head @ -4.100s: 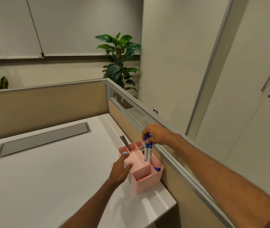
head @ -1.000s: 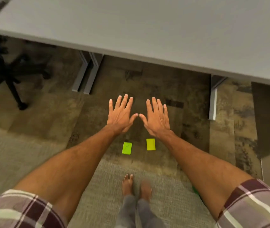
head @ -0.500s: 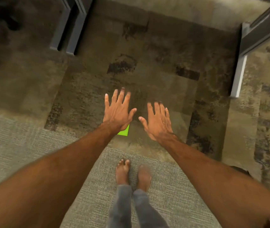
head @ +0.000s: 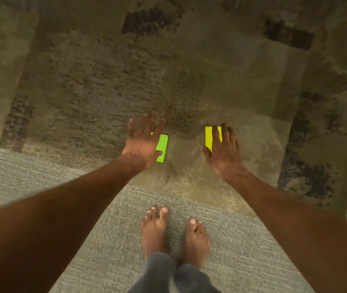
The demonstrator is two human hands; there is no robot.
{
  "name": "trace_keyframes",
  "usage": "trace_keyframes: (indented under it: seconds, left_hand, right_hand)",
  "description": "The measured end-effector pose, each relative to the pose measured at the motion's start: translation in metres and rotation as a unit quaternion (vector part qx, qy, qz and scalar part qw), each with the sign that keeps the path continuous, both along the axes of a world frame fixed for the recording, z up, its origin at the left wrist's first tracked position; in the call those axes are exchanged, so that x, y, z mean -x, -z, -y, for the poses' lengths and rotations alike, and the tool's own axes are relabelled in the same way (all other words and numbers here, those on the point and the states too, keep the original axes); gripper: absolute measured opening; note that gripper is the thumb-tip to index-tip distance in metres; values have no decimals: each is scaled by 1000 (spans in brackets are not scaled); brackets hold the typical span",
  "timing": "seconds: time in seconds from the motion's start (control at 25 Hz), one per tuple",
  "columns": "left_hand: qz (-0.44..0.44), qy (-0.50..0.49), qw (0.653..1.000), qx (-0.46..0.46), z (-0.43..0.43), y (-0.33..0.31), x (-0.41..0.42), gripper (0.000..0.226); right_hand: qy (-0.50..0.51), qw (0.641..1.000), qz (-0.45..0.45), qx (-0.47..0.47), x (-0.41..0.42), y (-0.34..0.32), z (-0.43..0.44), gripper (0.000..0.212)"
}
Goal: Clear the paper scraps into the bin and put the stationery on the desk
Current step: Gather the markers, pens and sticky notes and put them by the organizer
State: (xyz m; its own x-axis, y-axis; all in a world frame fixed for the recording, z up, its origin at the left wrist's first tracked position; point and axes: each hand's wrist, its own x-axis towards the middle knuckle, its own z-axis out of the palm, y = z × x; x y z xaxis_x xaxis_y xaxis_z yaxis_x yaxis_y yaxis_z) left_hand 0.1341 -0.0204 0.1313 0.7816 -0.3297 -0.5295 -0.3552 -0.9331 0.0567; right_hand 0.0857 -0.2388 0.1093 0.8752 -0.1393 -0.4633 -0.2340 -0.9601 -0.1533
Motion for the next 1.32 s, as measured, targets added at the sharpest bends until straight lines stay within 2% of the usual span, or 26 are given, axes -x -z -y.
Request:
trace_keyframes:
  seconds: [0.2, 0.4, 0.6, 0.72, 0.92, 1.04, 1.12, 1.2, 1.32]
  left_hand:
    - [-37, -41, 998, 26, 5, 80, 4, 90]
    - [-68, -69, 995, -9, 9, 121, 8, 92]
    - [-64, -100, 993, 21, 7, 127, 11, 85]
    - [-35, -109, 993, 30, 9, 122, 8, 84]
    - [-5, -125, 992, 2, 5, 116, -4, 79]
    - [-19, -144, 988, 57, 1, 114, -8, 61]
    - [-43, -184, 974, 122, -3, 112, -12, 45]
    - [-89, -231, 949, 197, -6, 108, -18, 32]
    - [-146, -299, 907, 260, -4, 90, -21, 30]
  right_hand:
    - [45, 999, -23, -17, 2, 73, 10, 74]
    - [81, 995, -44, -24, -10, 109, 8, 74]
    - [94, 994, -46, -7, -15, 111, 2, 74]
    - [141, 989, -28, -15, -16, 108, 2, 76]
    - [185, 982, 8, -34, -18, 105, 1, 85]
    - [239, 971, 9, -17, -22, 105, 3, 104]
    - [239, 971, 6, -22, -23, 103, 4, 109]
    - [230, 972, 13, -48, -24, 99, 5, 102]
    - [238, 960, 39, -142, -26, 85, 6, 80]
